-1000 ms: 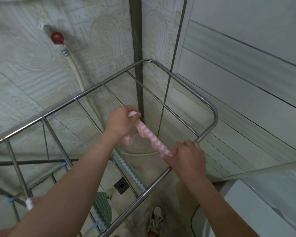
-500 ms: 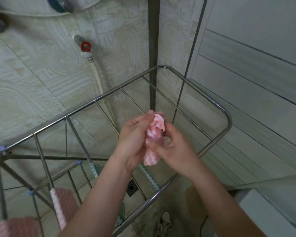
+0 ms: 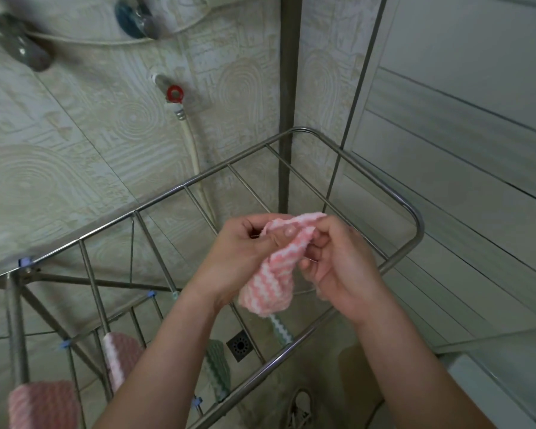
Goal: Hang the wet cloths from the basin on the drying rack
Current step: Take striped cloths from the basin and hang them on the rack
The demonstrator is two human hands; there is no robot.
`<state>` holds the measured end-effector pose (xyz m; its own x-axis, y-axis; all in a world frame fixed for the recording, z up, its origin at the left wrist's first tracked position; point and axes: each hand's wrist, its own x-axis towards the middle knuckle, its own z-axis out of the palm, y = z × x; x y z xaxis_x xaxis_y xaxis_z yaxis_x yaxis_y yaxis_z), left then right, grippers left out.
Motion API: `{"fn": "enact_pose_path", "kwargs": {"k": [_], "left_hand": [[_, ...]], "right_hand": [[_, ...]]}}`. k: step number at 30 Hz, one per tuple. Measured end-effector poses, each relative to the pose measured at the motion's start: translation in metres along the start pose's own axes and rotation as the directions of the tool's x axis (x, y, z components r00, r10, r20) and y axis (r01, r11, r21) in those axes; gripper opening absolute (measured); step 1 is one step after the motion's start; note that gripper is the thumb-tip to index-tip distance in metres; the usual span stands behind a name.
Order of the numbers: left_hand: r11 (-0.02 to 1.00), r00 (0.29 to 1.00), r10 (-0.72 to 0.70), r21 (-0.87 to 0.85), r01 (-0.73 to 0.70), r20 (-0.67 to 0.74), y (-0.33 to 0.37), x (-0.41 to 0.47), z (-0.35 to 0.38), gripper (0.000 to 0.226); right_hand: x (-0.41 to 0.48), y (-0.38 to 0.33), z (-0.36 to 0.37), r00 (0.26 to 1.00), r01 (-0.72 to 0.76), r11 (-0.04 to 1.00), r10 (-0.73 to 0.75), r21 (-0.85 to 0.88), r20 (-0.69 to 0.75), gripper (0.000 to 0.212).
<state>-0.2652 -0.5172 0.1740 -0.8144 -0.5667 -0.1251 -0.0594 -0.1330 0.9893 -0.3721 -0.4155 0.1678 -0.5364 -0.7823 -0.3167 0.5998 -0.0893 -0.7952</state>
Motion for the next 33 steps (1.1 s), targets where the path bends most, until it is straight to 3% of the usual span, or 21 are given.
{"fn": "enact_pose_path", "kwargs": {"k": [3, 5, 7, 9, 11, 12, 14, 15, 17, 19, 22, 24, 27, 29, 33], "left_hand": [[0.998, 0.997, -0.044, 0.051, 0.041, 0.061, 0.006, -0.001, -0.010, 0.019], [0.982, 0.991, -0.056, 0.185, 0.032, 0.123, 0.007, -0.003, -0.017, 0.016], [0.932, 0.989, -0.042, 0.363, -0.012, 0.139, 0.007, -0.004, -0.024, 0.013], [0.842, 0.992, -0.036, 0.538, -0.035, 0.121, 0.003, -0.003, -0.034, 0.017], [0.755, 0.997, -0.021, 0.655, -0.035, 0.077, 0.002, -0.002, -0.040, 0.021], [0.762, 0.998, -0.006, 0.647, -0.031, 0.055, 0.002, -0.002, -0.041, 0.021], [0.879, 1.000, 0.015, 0.476, -0.022, 0.017, 0.006, -0.003, -0.036, 0.020], [0.919, 1.000, 0.020, 0.394, -0.018, -0.002, 0.009, -0.003, -0.033, 0.019], [0.931, 0.999, 0.046, 0.362, -0.039, -0.009, 0.015, -0.002, -0.031, 0.015], [0.920, 0.999, 0.036, 0.391, -0.039, 0.014, 0.019, -0.002, -0.036, 0.011], [0.903, 0.999, -0.037, 0.429, 0.020, 0.031, 0.028, -0.005, -0.055, 0.010], [0.855, 0.995, -0.069, 0.517, 0.025, 0.066, 0.036, -0.008, -0.068, 0.014], [0.766, 0.994, -0.089, 0.642, 0.027, 0.063, 0.045, -0.012, -0.092, 0.016], [0.697, 0.999, -0.041, 0.717, 0.034, -0.008, 0.045, -0.011, -0.104, 0.015], [0.563, 0.946, 0.219, 0.823, 0.077, -0.239, 0.039, -0.008, -0.123, 0.003]], "right_hand": [[0.002, -0.002, -0.001, 0.995, 0.067, 0.994, -0.073, -0.088, -0.070, 0.011], [0.002, -0.003, -0.001, 0.979, 0.159, 0.956, -0.185, -0.247, -0.087, 0.019], [-0.001, -0.008, -0.002, 0.927, 0.289, 0.802, -0.371, -0.523, -0.058, 0.027], [-0.005, -0.015, -0.003, 0.867, 0.396, 0.570, -0.490, -0.720, 0.089, 0.023], [-0.011, -0.027, -0.003, 0.884, 0.397, 0.411, -0.411, -0.821, 0.222, 0.017], [-0.013, -0.032, -0.003, 0.917, 0.346, 0.328, -0.315, -0.879, 0.244, 0.022], [-0.012, -0.040, -0.007, 0.954, 0.266, 0.187, -0.189, -0.946, 0.231, 0.039], [-0.010, -0.041, -0.008, 0.948, 0.288, 0.189, -0.196, -0.939, 0.251, 0.034], [-0.004, -0.043, -0.012, 0.928, 0.352, 0.334, -0.247, -0.874, 0.279, 0.009], [0.004, -0.045, -0.018, 0.927, 0.368, 0.469, -0.250, -0.803, 0.278, 0.010], [0.012, -0.043, -0.017, 0.921, 0.384, 0.414, -0.233, -0.825, 0.312, 0.014], [0.014, -0.044, -0.011, 0.916, 0.399, 0.424, -0.216, -0.813, 0.337, 0.012], [0.012, -0.048, 0.000, 0.915, 0.392, 0.604, -0.174, -0.694, 0.364, 0.003], [0.013, -0.047, 0.004, 0.923, 0.375, 0.666, -0.203, -0.645, 0.327, 0.004], [0.019, -0.037, 0.015, 0.900, 0.424, 0.498, -0.322, -0.757, 0.292, 0.005]]}}
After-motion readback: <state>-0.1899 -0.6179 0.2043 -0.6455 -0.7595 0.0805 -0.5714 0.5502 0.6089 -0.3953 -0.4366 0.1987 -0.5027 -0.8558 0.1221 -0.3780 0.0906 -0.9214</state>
